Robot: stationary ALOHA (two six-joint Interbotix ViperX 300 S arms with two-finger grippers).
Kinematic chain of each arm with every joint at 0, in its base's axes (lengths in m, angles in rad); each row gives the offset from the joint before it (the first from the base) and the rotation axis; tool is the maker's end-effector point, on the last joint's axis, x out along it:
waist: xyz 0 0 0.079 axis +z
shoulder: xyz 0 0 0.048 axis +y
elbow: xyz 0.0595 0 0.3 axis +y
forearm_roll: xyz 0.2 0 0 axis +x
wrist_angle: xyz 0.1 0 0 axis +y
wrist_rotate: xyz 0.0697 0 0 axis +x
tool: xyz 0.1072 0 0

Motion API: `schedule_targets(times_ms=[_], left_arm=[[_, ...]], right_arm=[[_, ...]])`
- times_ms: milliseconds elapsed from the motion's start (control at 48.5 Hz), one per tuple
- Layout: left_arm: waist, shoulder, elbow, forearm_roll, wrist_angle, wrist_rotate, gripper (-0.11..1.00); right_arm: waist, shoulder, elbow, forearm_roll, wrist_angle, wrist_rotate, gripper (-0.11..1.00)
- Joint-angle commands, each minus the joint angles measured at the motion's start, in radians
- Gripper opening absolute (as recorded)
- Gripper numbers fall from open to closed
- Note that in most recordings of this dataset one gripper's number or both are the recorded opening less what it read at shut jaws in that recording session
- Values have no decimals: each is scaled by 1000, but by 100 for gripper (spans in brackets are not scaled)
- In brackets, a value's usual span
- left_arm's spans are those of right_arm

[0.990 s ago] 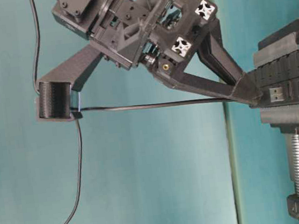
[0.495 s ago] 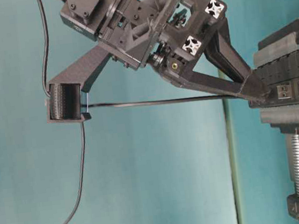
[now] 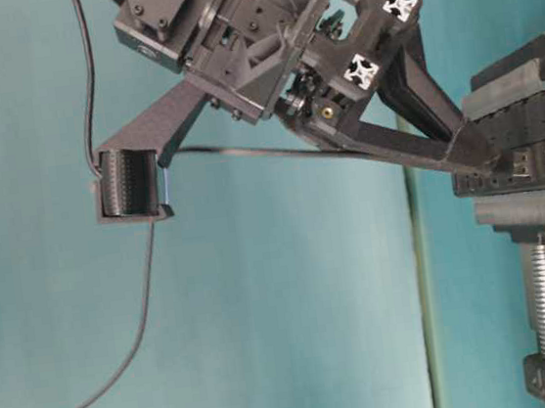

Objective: Insert the USB into the second port from the front of the fixed hub.
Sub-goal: 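Push the USB plug into the second port with the right gripper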

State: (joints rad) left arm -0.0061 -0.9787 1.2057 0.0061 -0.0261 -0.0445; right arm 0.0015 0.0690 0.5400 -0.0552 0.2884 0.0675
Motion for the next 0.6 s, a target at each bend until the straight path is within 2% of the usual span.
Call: schedule_targets(times_ms=[0, 578], left_arm=[[2, 5, -20, 2, -5, 0, 0], [2, 5, -17, 0, -5, -2, 0]], right_arm=[[-3, -9, -17, -3, -3, -8, 9], [0, 9, -32, -3, -2, -11, 9]])
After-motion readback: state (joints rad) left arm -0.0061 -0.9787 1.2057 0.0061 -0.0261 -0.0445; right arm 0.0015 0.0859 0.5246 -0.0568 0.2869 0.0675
